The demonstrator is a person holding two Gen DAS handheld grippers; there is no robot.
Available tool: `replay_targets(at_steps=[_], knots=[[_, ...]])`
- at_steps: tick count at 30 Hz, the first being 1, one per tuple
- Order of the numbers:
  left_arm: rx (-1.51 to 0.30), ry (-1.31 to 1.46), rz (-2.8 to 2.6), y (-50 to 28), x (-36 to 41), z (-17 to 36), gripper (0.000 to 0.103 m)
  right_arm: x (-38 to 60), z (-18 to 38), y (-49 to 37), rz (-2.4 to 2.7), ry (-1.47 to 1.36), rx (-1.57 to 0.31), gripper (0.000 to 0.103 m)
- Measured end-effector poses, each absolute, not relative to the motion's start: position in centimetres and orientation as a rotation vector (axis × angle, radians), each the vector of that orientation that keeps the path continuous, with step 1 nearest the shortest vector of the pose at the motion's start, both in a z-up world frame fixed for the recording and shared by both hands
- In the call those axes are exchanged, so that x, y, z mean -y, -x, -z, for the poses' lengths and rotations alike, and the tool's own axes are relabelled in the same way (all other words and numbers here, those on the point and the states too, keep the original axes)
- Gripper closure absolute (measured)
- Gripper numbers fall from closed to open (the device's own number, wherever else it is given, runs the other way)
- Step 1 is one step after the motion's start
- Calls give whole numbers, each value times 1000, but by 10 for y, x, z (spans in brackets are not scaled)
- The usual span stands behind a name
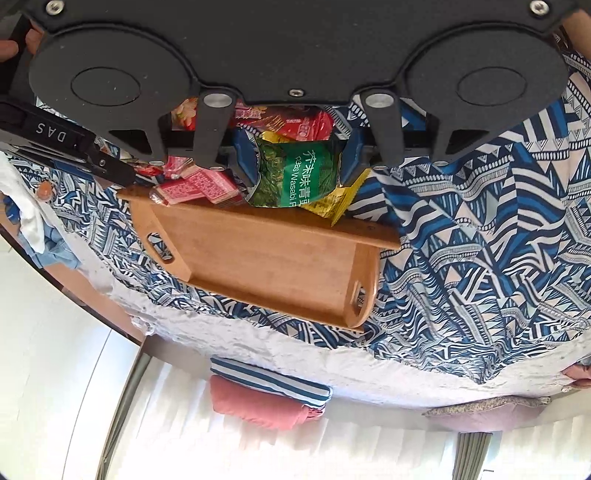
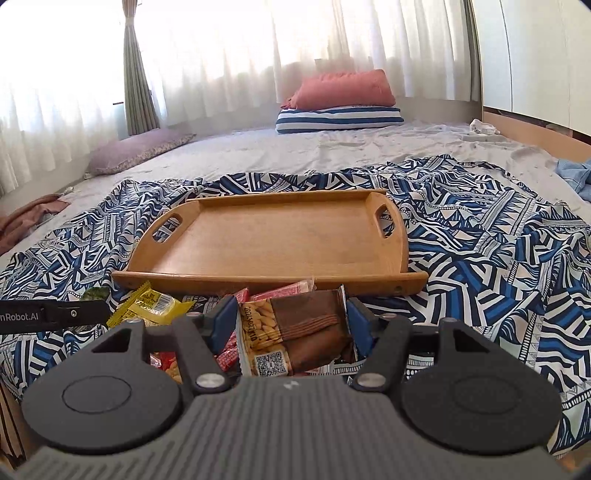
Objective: Organize snacks
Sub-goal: 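Carry the green bag over the tray with the left tool while the right carries the brown packet there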
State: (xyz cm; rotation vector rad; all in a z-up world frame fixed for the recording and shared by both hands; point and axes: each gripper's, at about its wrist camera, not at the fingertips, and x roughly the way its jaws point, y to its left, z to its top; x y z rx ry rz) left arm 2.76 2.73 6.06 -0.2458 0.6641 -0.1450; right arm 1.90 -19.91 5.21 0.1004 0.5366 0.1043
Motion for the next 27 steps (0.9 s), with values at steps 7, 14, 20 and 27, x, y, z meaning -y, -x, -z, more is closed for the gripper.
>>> replay_targets(at_steps=[7, 14, 20, 27], knots=[[-636, 226, 180, -36, -15, -77, 57, 197, -61, -27, -111, -102, -529, 37], [-647, 188, 223, -62, -6, -95, 57, 195, -76, -47, -128, -112, -533, 37], [-676, 202, 249, -94, -7, -108, 57, 199, -90, -73, -136, -125, -541, 37], [-744, 206, 266, -140, -3, -110, 57, 208, -92, -113, -144, -186, -606, 37]])
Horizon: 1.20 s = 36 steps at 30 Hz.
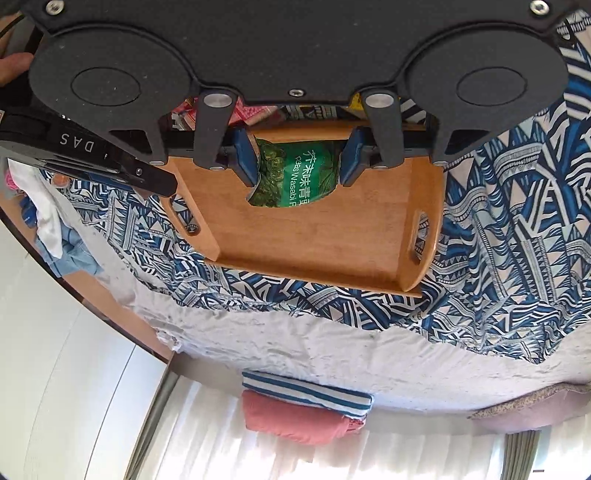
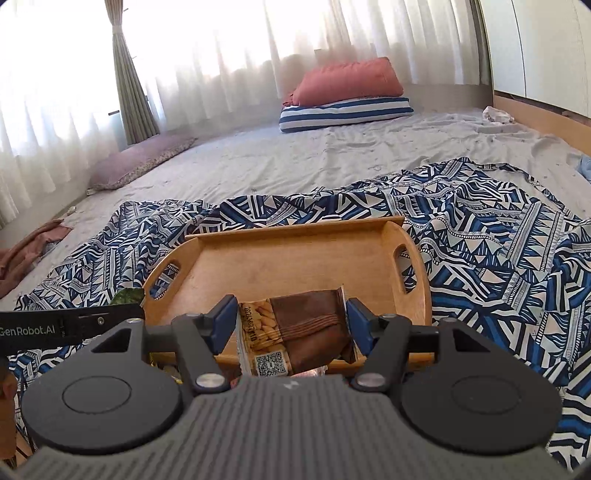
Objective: Organize snacks
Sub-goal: 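Carry the green bag over the tray with the left tool while the right carries the brown packet there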
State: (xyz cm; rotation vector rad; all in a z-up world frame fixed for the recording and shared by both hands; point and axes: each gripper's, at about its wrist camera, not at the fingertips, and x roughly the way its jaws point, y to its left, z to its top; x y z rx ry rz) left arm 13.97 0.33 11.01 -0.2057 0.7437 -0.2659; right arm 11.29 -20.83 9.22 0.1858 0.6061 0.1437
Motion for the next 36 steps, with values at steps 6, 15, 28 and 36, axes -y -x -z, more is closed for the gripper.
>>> replay_targets(at_steps=[6, 15, 28, 36], knots=[[-802, 173, 242, -177, 6, -95, 57, 211, -79, -145, -136, -202, -674, 37], [-837, 139, 195, -211, 19, -66, 57, 218, -48, -178, -98, -201, -739, 37], [-837, 103, 151, -231, 27, -40, 57, 221, -27, -206, -31, -256, -749, 36], [-837, 79, 142, -233, 30, -32, 57, 219, -21, -212, -14, -241, -759, 36]])
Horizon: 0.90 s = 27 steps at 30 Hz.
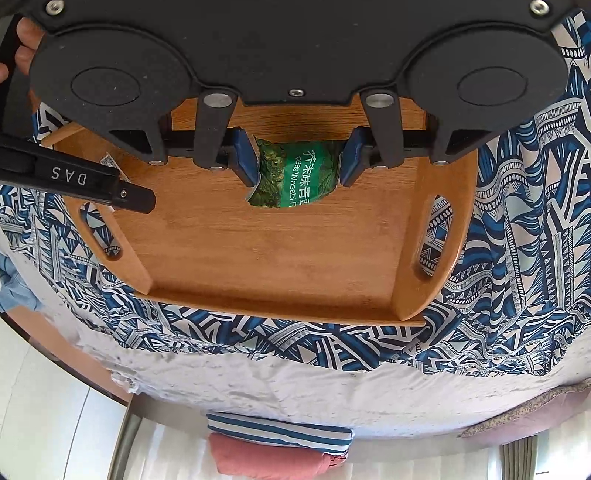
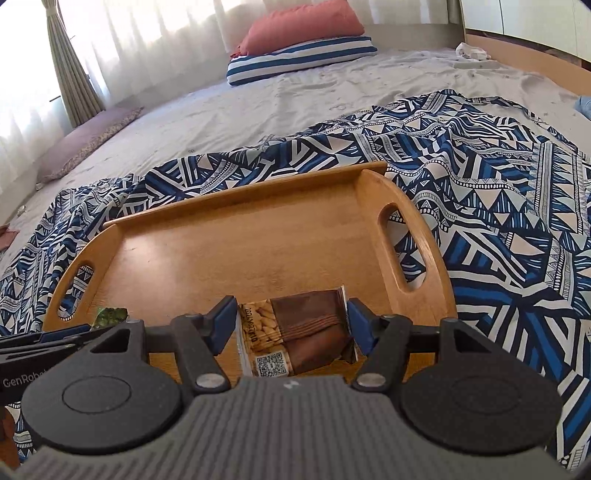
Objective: Organize snacks
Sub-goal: 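Carry the green bag over the tray with the left tool while the right carries the brown packet there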
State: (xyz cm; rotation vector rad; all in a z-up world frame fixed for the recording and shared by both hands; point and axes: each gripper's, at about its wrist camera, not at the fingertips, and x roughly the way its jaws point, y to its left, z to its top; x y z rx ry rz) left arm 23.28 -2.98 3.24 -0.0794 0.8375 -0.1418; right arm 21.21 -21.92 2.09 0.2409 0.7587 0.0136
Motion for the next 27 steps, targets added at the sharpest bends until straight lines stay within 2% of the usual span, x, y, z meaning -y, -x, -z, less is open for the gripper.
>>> replay_targets(at_steps=[14, 22, 25, 26, 27], knots=[[-825, 30, 128, -233, 34, -26, 56, 215, -15, -215, -6, -232, -770, 35], [-845, 24, 137, -237, 34, -22, 49, 214, -14, -215, -14, -223, -769, 32], [-844, 23, 134, -235, 34, -23, 44, 215, -14, -215, -17, -233, -768, 25], [-838, 24, 137, -234, 34, -24, 38, 215, -14, -215, -16, -237, -768, 24], [-827, 33, 145, -231, 33, -26, 27, 216, -15, -215, -19, -242, -768, 22]])
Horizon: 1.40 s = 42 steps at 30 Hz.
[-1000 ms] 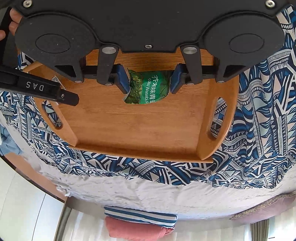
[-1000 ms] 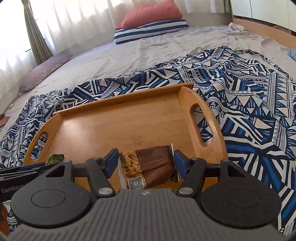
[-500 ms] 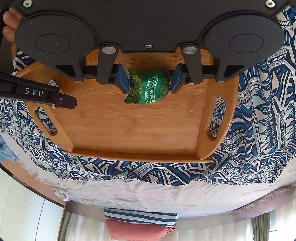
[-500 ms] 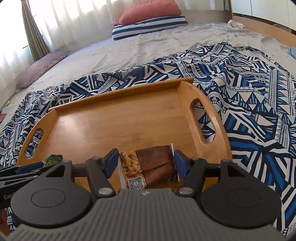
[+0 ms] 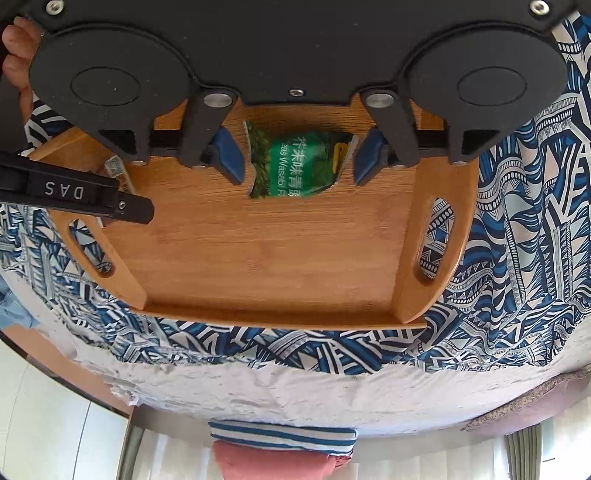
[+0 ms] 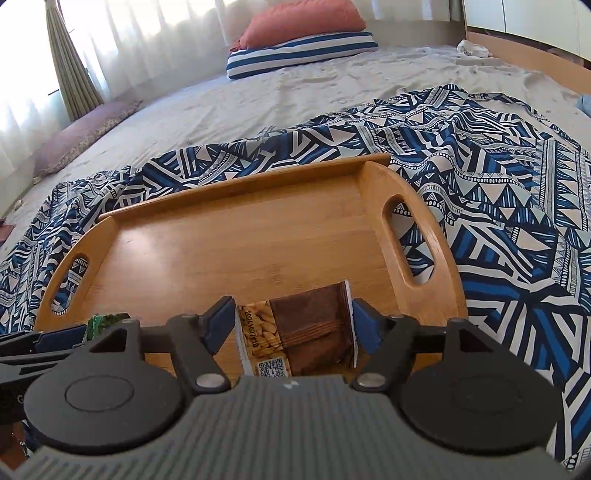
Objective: Organize snacks
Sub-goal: 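Carry the green bag over the tray with the left tool while the right carries the brown packet there, then open the left tool on the tray while the right tool opens, releasing the brown packet, then move the left tool to the yellow bag while the right moves to the red packets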
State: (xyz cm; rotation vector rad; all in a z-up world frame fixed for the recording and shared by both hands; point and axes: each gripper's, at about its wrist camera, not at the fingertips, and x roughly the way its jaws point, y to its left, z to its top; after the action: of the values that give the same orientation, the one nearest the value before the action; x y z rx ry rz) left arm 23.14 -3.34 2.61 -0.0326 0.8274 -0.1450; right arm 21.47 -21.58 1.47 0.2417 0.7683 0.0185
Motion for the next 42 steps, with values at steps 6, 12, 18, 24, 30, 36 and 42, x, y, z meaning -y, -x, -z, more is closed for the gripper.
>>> replay_targets(at_steps=[6, 12, 18, 24, 30, 36, 42], knots=[[-763, 49, 211, -215, 29, -51, 11, 217, -27, -206, -45, -244, -737, 13], [-749, 44, 223, -199, 20, -74, 5, 221, -45, -190, -60, -255, -704, 9], [-723, 40, 234, -176, 8, -89, 4, 225, -56, -164, -75, -241, -659, 0], [-693, 44, 248, -148, 0, -97, 2, 228, -61, -139, -79, -226, -634, 0], [-678, 34, 256, -124, -3, -97, 1, 225, -62, -114, -80, -181, -611, 0], [-687, 20, 262, -107, -5, -92, 1, 218, -60, -89, -88, -115, -587, 0], [-691, 1, 252, -94, -9, -84, 0, 210, -57, -69, -93, -55, -563, 0]])
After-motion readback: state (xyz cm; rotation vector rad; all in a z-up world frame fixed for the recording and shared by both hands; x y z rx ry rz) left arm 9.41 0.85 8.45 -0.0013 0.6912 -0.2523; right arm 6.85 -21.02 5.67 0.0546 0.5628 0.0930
